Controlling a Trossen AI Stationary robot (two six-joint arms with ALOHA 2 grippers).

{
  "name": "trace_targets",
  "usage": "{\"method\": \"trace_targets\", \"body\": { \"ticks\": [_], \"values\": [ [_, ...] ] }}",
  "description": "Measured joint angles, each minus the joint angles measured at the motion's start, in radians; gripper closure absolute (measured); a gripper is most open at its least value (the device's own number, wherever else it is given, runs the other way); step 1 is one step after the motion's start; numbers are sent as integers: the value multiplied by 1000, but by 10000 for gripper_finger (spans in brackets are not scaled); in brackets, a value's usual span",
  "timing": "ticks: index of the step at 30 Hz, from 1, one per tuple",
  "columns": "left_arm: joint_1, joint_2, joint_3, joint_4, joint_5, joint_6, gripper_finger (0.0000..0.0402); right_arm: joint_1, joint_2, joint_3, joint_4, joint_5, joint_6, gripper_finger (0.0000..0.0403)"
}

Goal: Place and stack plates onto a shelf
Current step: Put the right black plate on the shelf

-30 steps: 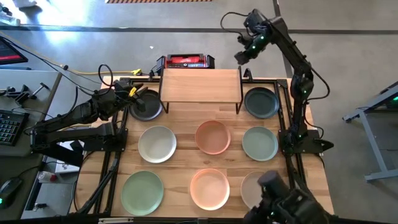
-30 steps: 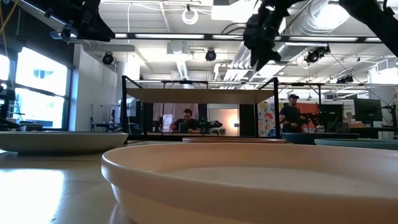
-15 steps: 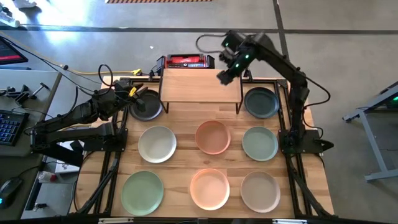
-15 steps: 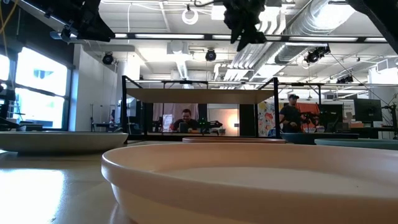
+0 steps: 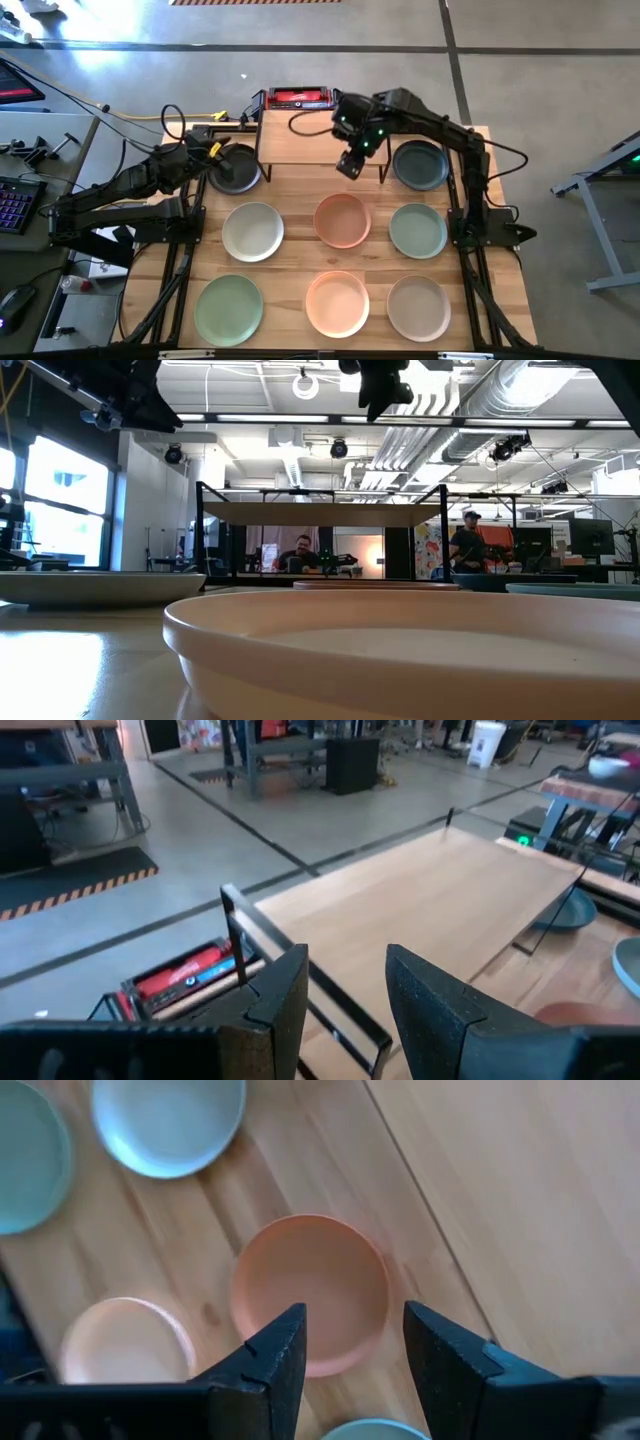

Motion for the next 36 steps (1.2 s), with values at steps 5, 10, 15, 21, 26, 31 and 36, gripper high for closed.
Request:
{"method": "trace_targets", "body": {
  "ticks": [5, 10, 15, 21, 26, 31, 36],
  "values": [
    [0, 0, 0, -36, 7, -15, 275, 37, 0, -9, 3, 49, 26, 256],
    [0, 0, 0, -43, 7, -15, 275, 57, -56, -200, 2, 62, 40, 256],
    [0, 0, 0, -42, 7, -14, 275, 74, -183, -481, 0, 67, 88, 256],
    [0, 0, 0, -42, 7, -14, 275, 86, -348, -744, 57, 118, 154, 256],
    [0, 0, 0, -42, 7, -14, 275, 83, -459, -963, 149, 147, 235, 256],
    [0, 0, 0, -41, 7, -15, 275, 83, -505, -1139, 251, 254, 348, 256],
    [0, 0, 0, -40, 7, -15, 275, 83, -494, -1243, 384, 263, 346, 256]
  ]
}}
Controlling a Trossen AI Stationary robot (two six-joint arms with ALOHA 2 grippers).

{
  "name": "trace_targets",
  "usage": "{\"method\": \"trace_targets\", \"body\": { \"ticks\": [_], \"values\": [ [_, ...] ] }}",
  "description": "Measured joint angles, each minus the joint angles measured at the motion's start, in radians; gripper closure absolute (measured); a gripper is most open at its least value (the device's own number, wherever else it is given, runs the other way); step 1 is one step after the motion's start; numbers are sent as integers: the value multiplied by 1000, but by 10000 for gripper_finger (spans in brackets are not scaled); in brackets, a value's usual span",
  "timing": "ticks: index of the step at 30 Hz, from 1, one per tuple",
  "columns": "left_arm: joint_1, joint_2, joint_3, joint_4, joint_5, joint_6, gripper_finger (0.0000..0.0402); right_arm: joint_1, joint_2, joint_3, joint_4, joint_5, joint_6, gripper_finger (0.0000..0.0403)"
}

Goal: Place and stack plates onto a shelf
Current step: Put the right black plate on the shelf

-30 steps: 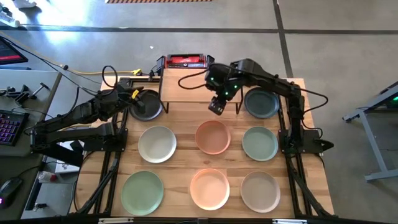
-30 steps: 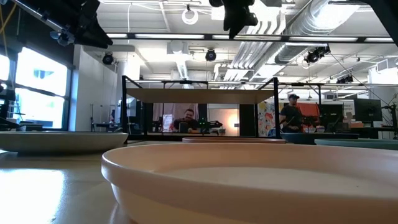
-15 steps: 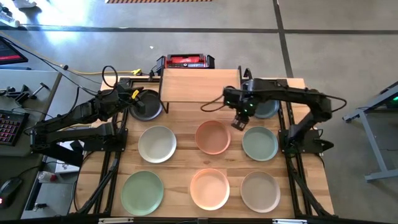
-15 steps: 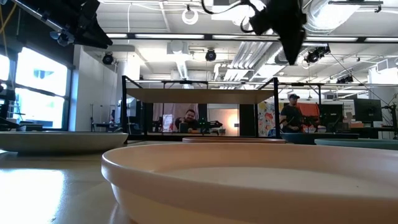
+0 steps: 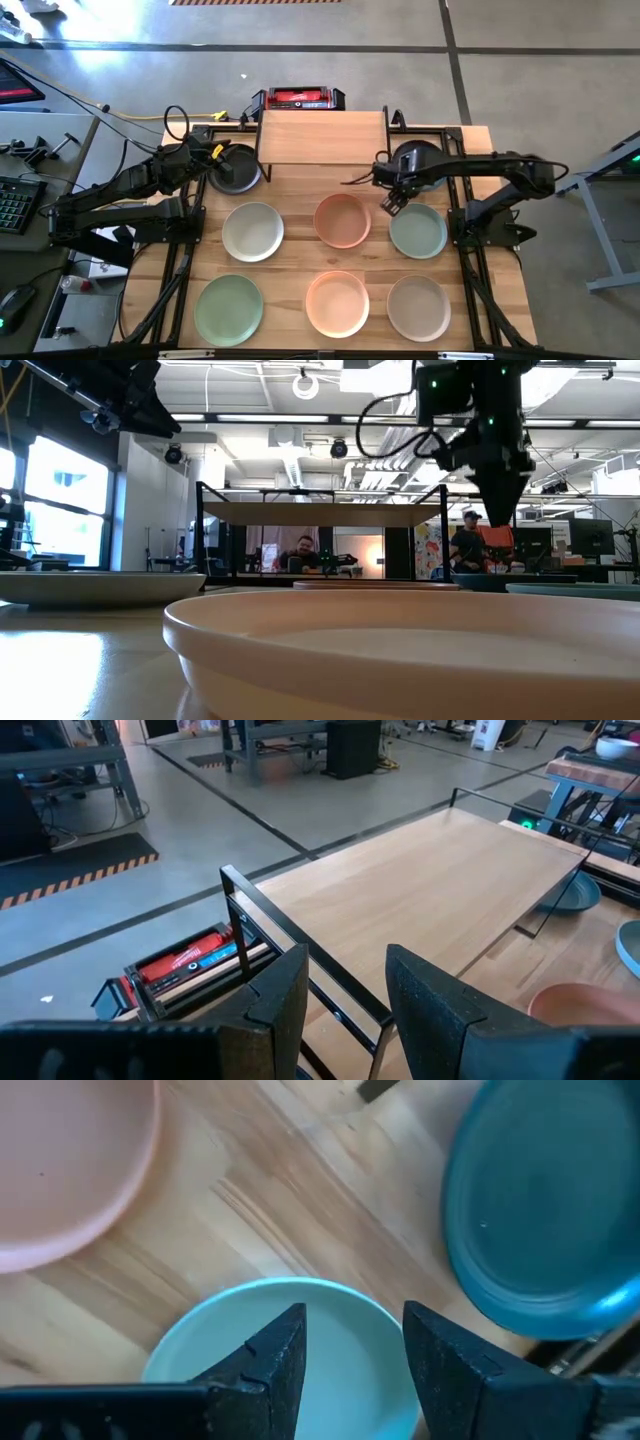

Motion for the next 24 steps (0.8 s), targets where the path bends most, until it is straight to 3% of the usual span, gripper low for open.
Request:
{"method": "trace_targets", "body": {
  "ticks": [12, 24],
  "values": [
    [0, 0, 0, 1, 0, -1, 275, 0, 20, -161, 156, 106, 49, 256],
    [0, 0, 0, 4, 0, -2, 275, -40, 20, -245, 257, 211, -47, 256]
  ]
}}
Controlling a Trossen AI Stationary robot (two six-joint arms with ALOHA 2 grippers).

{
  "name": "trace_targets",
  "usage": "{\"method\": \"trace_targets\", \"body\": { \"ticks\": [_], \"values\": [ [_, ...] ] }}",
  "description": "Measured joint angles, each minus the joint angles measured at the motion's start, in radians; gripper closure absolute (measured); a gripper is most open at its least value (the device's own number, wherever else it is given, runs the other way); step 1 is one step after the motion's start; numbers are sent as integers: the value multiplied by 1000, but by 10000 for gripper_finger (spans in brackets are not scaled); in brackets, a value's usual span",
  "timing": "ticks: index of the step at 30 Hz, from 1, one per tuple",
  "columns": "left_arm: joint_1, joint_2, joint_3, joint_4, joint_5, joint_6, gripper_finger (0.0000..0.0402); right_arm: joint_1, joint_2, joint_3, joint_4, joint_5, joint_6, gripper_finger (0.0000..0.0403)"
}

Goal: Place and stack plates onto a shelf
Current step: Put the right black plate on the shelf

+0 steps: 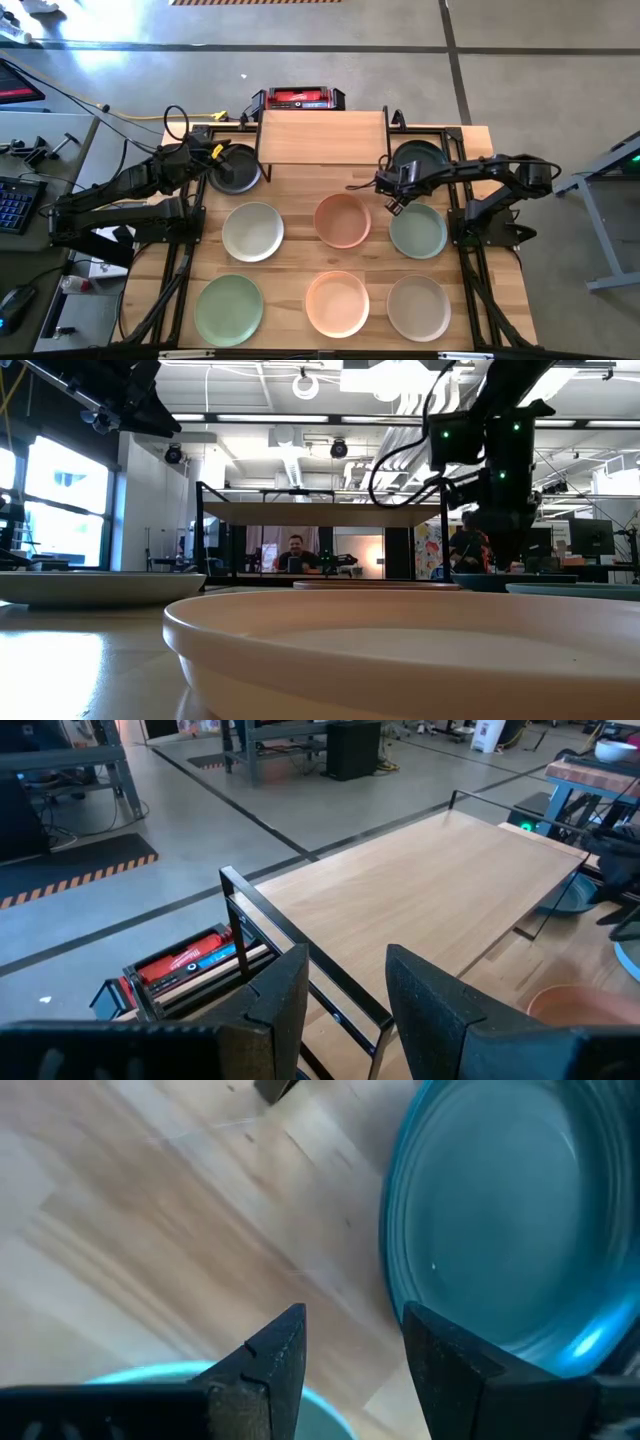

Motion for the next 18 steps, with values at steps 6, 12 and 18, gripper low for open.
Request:
{"method": "trace_targets", "body": {
  "ticks": [6, 12, 18],
  "values": [
    [0, 0, 0, 0, 0, -23, 275, -33, 0, -47, 36, 24, -17, 256],
    [0, 0, 0, 0, 0, -24, 275, -39, 0, -110, 71, 25, -67, 256],
    [0, 0, 0, -1, 0, -24, 275, -39, 0, -141, 82, 49, -115, 256]
  ]
}}
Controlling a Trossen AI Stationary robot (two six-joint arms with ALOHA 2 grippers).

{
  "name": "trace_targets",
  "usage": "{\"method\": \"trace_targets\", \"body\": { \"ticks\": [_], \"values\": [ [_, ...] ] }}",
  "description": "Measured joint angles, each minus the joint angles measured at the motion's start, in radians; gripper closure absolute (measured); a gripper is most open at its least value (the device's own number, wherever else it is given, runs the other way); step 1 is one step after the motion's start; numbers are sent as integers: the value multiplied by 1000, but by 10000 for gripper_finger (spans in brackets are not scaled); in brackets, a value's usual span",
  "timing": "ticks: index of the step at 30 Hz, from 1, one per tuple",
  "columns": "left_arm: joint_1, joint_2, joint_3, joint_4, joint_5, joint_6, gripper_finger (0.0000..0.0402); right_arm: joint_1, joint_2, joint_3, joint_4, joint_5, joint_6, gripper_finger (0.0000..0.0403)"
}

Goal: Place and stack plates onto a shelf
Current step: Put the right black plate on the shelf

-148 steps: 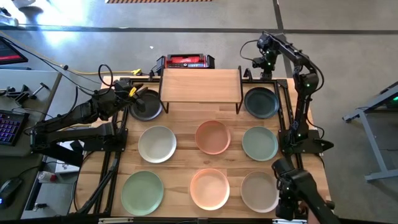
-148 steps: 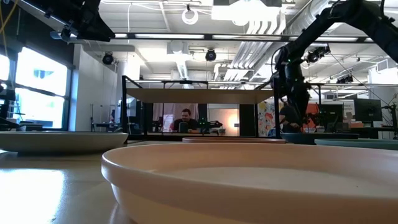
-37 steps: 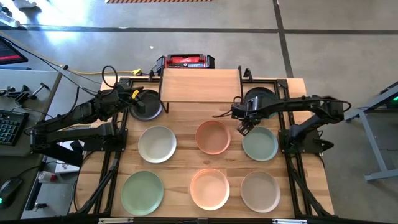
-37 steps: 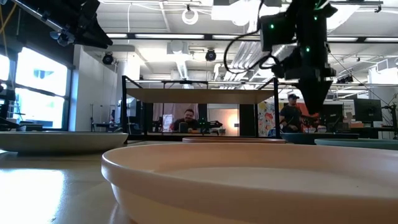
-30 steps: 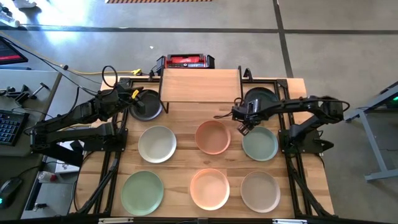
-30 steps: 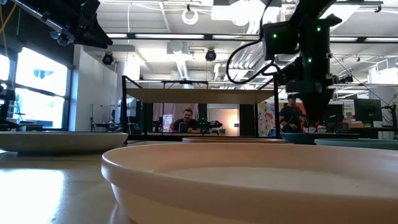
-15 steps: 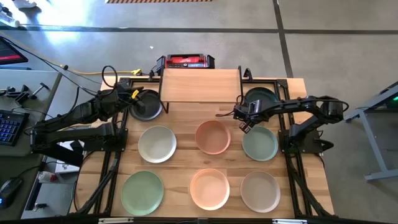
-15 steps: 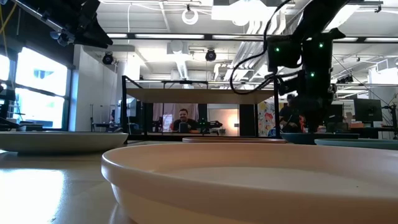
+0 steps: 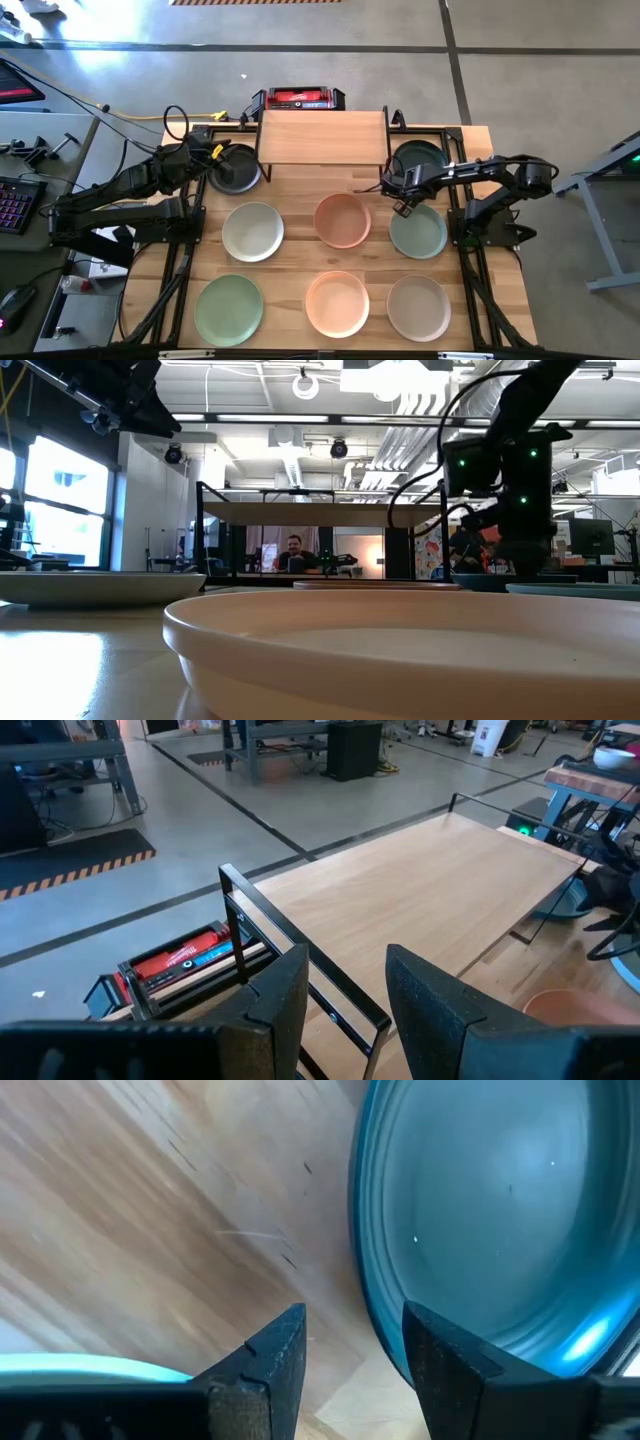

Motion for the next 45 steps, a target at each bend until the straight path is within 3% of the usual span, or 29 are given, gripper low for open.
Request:
{"method": "trace_targets", "body": {
  "ticks": [10, 22, 36, 45],
  "values": [
    [0, 0, 0, 0, 0, 0, 275, -10, 0, -13, 34, 15, -60, 271],
    [0, 0, 0, 0, 0, 0, 275, -84, 0, -13, 32, -58, -63, 396],
    [0, 0, 0, -1, 0, 1, 275, -85, 0, -11, 20, -62, -60, 402],
    [0, 0, 0, -1, 0, 1, 275, -85, 0, 58, -60, -47, -16, 402]
  ]
}}
